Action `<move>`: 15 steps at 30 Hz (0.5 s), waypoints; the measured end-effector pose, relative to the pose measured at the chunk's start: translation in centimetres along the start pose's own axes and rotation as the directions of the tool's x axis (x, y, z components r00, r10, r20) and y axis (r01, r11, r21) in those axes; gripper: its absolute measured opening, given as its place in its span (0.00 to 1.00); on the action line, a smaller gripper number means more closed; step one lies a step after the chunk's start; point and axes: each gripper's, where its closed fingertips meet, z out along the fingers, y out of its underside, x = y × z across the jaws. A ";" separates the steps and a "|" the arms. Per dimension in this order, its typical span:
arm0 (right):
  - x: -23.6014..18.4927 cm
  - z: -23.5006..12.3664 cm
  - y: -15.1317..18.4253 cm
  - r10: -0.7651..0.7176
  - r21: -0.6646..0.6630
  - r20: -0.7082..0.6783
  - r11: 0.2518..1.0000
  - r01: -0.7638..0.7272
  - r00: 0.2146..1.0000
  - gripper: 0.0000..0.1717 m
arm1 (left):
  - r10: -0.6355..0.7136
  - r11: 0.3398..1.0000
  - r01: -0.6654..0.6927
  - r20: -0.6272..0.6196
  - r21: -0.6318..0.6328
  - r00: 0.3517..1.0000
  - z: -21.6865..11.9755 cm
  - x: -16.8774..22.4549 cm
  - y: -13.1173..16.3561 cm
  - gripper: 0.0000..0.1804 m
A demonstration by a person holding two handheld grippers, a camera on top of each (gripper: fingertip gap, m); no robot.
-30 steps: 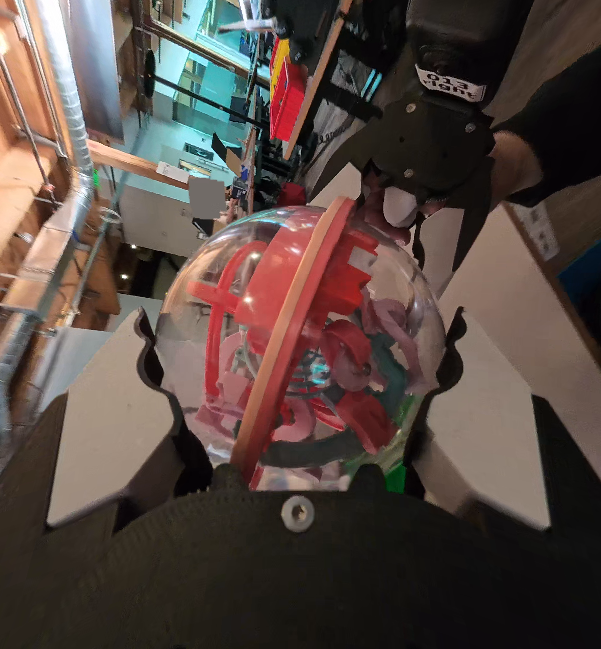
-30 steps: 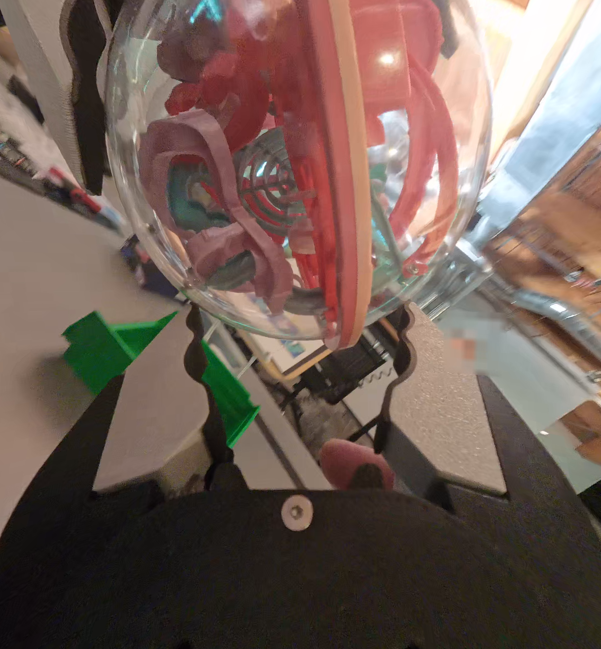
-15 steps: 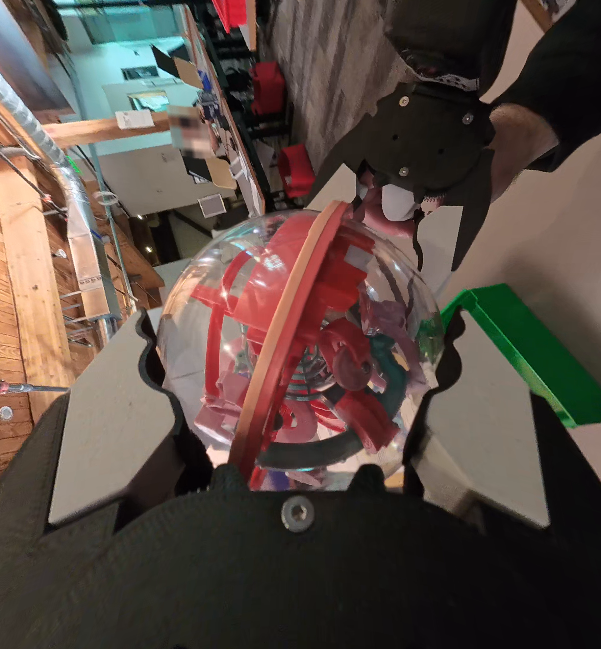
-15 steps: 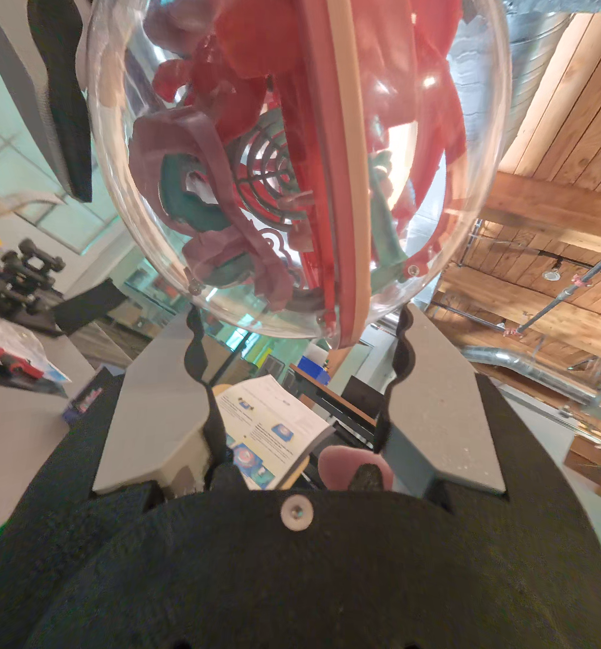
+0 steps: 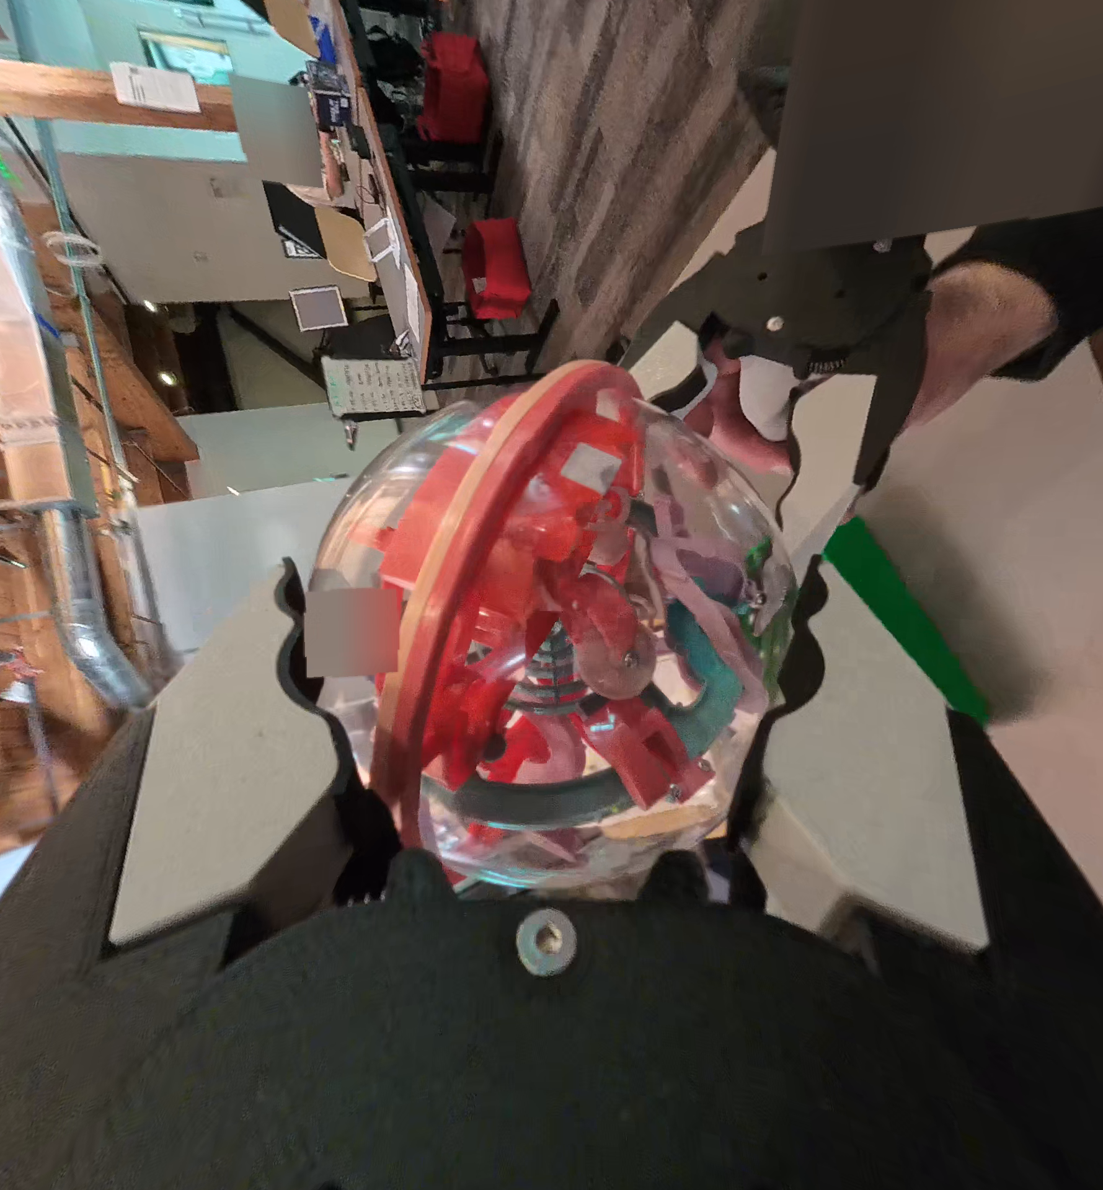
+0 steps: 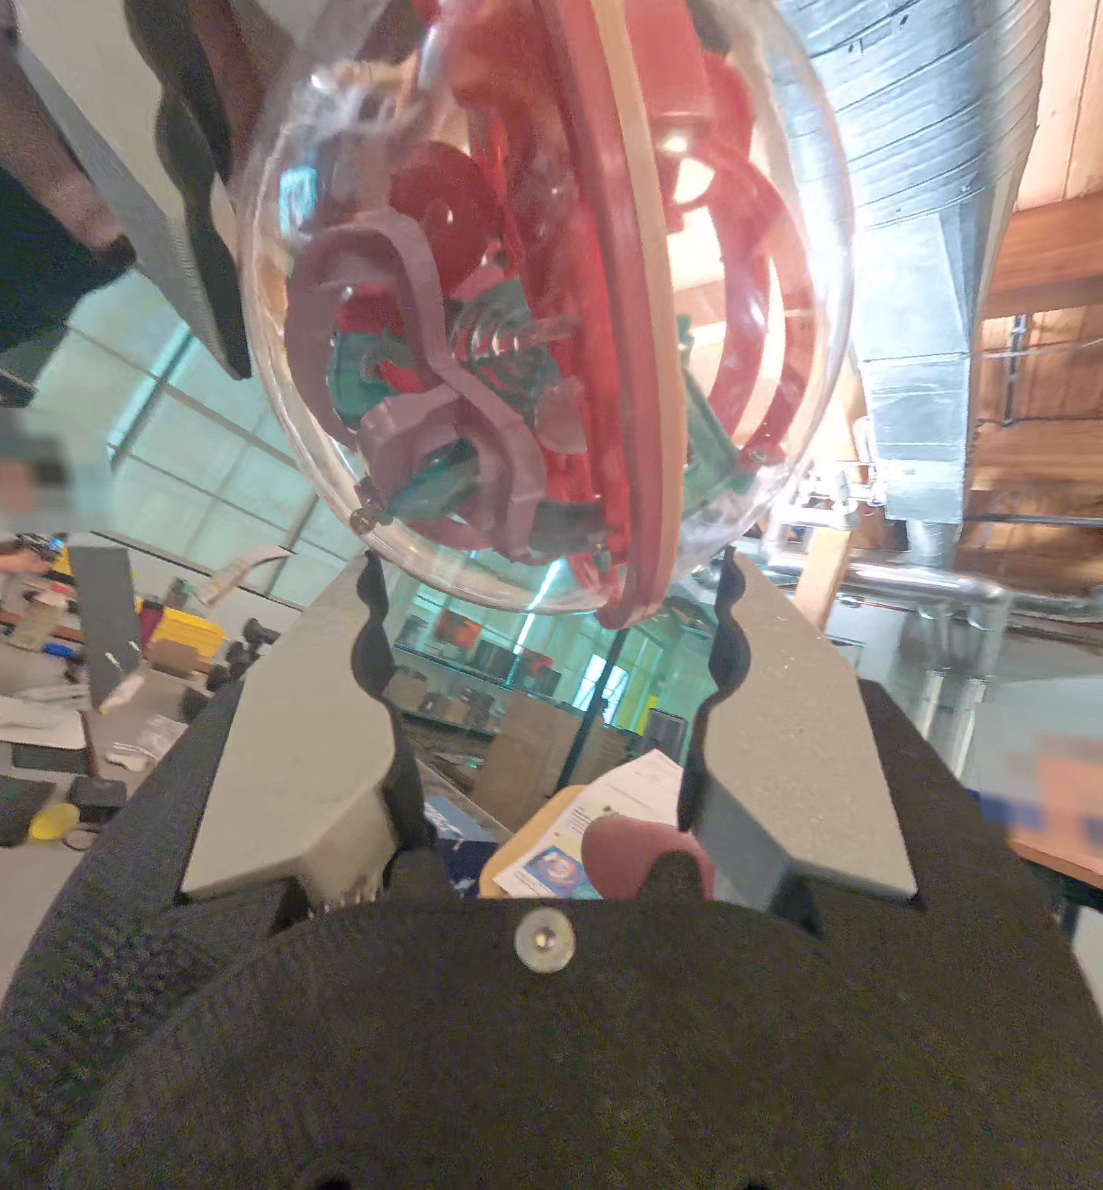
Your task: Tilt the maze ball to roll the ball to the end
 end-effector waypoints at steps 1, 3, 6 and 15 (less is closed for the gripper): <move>0.0 0.4 0.1 0.021 0.004 0.010 1.000 -0.021 1.000 0.59 | -0.058 0.998 0.058 -0.014 0.003 0.998 0.0 -0.4 0.8 0.80; -0.1 1.5 0.5 0.073 0.004 0.027 0.997 -0.074 0.997 0.59 | -0.158 0.987 0.156 -0.043 -0.035 0.987 0.2 -1.1 2.8 0.81; -0.5 3.4 1.2 0.183 0.021 0.075 0.982 -0.185 0.980 0.59 | -0.237 0.971 0.233 -0.074 -0.056 0.969 0.2 -2.0 4.5 0.81; -2.1 8.2 -1.7 0.379 0.166 0.240 0.891 -0.423 0.894 0.60 | -0.109 0.902 0.061 -0.088 -0.428 0.990 -1.6 -4.3 4.0 0.80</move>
